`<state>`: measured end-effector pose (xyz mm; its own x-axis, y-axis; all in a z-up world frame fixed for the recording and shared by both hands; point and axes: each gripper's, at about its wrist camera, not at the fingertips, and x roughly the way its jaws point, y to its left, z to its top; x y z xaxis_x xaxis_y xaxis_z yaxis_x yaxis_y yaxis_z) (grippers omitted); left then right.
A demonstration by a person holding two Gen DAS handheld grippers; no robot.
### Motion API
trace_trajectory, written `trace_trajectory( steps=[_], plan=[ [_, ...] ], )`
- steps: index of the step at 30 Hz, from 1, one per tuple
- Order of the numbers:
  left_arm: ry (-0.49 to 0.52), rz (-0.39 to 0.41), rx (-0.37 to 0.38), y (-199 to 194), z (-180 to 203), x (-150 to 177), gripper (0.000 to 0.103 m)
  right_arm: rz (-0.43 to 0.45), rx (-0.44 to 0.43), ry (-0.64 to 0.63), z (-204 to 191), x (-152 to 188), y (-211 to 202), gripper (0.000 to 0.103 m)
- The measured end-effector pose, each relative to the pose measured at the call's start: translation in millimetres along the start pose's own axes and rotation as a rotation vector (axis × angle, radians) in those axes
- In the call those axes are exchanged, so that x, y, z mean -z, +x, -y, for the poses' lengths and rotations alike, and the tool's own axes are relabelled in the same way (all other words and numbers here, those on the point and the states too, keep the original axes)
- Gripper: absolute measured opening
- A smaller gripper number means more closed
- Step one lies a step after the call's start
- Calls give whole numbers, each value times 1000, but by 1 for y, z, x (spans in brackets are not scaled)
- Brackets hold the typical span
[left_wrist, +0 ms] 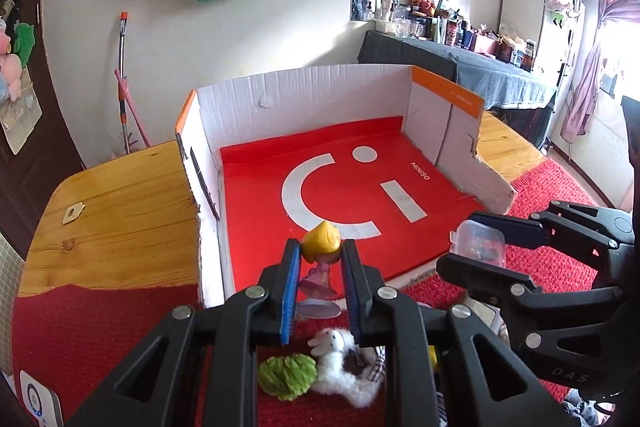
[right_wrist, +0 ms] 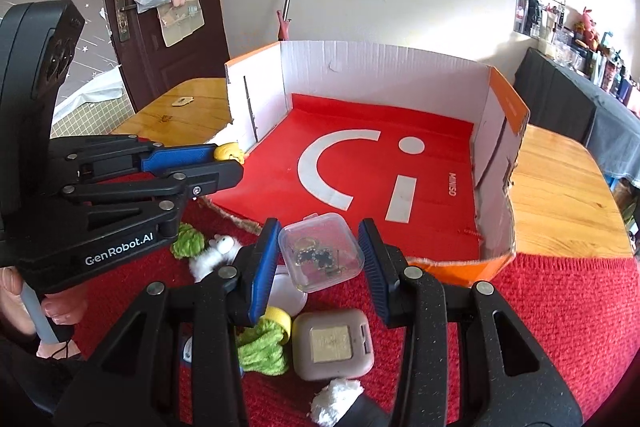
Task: Organize objects
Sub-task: 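Carry the figurine and clear box with both tools over into the cardboard box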
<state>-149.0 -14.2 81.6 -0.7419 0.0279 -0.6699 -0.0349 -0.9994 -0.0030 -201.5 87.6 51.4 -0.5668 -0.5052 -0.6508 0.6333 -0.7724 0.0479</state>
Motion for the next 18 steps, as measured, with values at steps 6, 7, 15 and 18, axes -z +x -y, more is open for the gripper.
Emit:
trace_trajectory(
  steps=[6,7,15,18],
  plan=[
    [-1,-10,-21,13,-4,-11,21,2,8,-6,8,-19,9,38],
    [-4,-15,-20,16,-6,-13,21,-1,7,-4,10,-22,11,38],
    [-39,-59,-2,39,-17,-28,21,-43,-5,56,33,-47,34,38],
    [-39,-86,6,49,-17,-33,21,-55,16,55,38,-53,45,38]
  ],
)
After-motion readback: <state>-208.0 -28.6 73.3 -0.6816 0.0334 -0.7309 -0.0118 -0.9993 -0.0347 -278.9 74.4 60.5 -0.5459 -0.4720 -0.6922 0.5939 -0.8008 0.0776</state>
